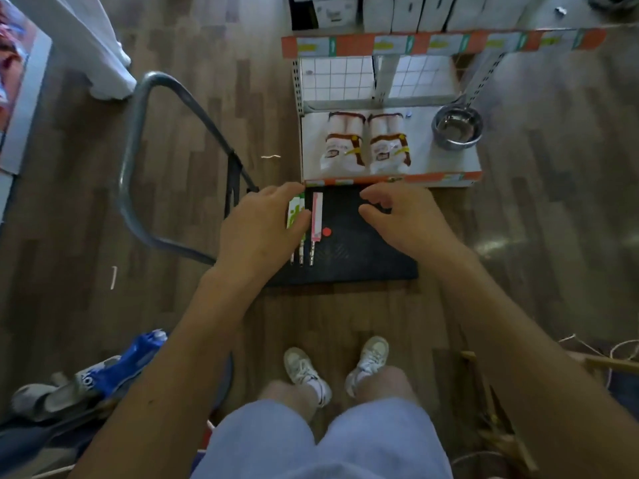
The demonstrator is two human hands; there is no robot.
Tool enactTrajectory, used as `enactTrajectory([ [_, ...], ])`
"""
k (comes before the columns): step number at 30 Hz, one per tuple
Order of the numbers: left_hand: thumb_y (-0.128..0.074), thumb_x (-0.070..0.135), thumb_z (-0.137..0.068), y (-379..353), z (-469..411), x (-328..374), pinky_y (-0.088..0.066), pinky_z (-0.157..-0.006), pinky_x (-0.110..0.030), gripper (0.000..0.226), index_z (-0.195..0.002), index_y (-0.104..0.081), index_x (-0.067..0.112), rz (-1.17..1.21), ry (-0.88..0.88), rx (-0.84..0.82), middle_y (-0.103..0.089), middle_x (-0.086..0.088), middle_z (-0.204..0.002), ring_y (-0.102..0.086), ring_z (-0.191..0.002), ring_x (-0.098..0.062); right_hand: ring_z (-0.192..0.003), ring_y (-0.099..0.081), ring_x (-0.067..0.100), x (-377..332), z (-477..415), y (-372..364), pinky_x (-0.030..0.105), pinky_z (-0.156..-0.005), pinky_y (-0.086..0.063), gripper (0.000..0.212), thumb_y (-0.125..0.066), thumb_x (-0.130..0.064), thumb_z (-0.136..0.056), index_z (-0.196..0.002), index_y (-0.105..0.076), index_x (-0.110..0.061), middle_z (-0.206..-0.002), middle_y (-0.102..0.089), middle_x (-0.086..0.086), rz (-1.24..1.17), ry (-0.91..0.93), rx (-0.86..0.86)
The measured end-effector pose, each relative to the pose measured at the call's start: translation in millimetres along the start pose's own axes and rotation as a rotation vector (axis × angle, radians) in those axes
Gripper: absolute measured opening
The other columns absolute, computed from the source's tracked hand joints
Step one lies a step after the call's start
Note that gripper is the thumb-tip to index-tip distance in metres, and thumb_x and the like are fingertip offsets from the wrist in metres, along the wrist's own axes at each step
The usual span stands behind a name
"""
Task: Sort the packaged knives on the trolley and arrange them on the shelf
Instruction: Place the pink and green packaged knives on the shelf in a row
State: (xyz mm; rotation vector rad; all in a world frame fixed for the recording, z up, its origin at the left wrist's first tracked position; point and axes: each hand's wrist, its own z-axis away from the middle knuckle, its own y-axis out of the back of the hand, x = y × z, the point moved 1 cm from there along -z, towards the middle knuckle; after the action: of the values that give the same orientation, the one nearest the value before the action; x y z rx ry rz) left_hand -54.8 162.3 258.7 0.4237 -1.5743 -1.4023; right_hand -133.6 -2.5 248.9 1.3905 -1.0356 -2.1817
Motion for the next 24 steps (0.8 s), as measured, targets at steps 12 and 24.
enactTrajectory([
  [12, -0.048, 0.032, -0.092, -184, -55, -113, -0.046, -0.083, -0.04, 0.04, -0.13, -0.047, 0.021, -0.023, 0.042, -0.05, -0.06, -0.006, -0.121, -0.055, -0.109, -0.025, -0.099, -0.057, 0.012, 96, -100, -174, 0.027, -0.087, -0.046, 0.032, -0.054, -0.029, -0.09, -0.12, -0.058, -0.018, -0.117, -0.063, 0.001, 0.064, -0.001, -0.145],
  [24, -0.049, 0.037, -0.09, -494, -146, -280, -0.045, -0.077, -0.039, 0.032, -0.115, -0.058, 0.018, -0.056, 0.177, -0.067, -0.065, -0.009, -0.11, -0.059, -0.101, -0.032, -0.09, -0.061, 0.02, 289, -234, -441, 0.033, -0.079, -0.052, 0.024, -0.054, -0.033, -0.089, -0.101, -0.067, -0.017, -0.106, -0.063, 0.006, 0.053, -0.057, -0.11],
])
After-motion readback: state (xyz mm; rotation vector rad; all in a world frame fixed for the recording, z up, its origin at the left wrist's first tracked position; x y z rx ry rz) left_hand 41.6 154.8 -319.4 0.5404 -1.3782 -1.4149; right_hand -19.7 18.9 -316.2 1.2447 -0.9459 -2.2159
